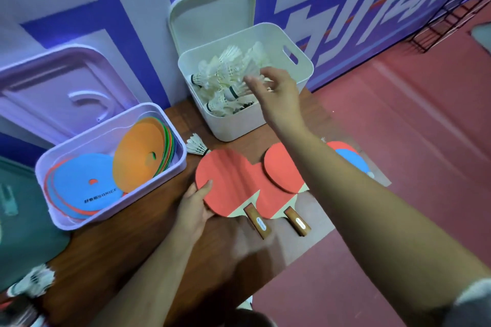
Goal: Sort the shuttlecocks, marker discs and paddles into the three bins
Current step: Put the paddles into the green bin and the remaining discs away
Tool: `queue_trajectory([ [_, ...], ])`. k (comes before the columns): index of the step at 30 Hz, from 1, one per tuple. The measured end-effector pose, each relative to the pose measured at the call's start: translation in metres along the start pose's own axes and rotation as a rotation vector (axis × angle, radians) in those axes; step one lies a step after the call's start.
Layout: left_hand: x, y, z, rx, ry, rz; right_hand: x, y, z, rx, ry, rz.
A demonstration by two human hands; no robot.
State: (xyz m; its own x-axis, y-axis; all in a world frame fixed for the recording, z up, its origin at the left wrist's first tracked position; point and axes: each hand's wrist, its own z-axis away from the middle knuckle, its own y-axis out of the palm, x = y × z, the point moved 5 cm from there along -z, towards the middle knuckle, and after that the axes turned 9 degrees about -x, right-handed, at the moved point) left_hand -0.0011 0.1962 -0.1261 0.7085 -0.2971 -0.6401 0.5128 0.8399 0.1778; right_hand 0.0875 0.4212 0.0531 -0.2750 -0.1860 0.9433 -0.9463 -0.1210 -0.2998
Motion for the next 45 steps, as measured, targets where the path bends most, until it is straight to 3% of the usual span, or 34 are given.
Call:
queue_trajectory([
  [3, -0.007, 0.008, 0.001, -0.003, -0.009, 0.056, 0.0, 0.013, -0.022, 0.013, 0.058, 0.02],
  [7, -0.012, 0.013, -0.002, -0.011, -0.008, 0.069, -0.045, -0.021, 0.0, -0.061, 0.146, 0.149],
  [10, -0.01, 0.015, -0.006, -0.016, -0.006, 0.036, -0.114, -0.06, 0.04, -0.046, 0.161, 0.46],
  [13, -0.004, 0.016, -0.012, -0.028, -0.01, -0.003, -0.191, -0.09, 0.09, 0.117, 0.424, 0.745],
  [15, 0.0, 0.016, -0.016, -0.031, -0.015, -0.015, -0.225, -0.101, 0.113, 0.178, 0.492, 0.889],
  [23, 0.015, 0.009, -0.021, -0.024, -0.008, -0.09, -0.256, -0.107, 0.122, 0.215, 0.326, 1.2],
  [26, 0.016, 0.003, -0.02, -0.037, -0.001, -0.109, -0.261, -0.107, 0.124, 0.244, 0.384, 1.167],
  [30, 0.008, -0.003, -0.009, -0.034, 0.001, -0.113, -0.255, -0.108, 0.129, 0.275, 0.477, 0.881],
  [37, -0.028, -0.02, 0.032, -0.027, 0.08, -0.113, -0.15, -0.098, 0.134, 0.178, 0.436, 0.39],
  [41, -0.062, -0.045, 0.065, 0.026, 0.173, -0.077, -0.087, -0.067, 0.144, 0.286, 0.322, 0.263],
  [45, -0.106, -0.092, 0.092, -0.023, 0.273, 0.02, -0.025, -0.01, 0.158, 0.442, 0.213, 0.144],
])
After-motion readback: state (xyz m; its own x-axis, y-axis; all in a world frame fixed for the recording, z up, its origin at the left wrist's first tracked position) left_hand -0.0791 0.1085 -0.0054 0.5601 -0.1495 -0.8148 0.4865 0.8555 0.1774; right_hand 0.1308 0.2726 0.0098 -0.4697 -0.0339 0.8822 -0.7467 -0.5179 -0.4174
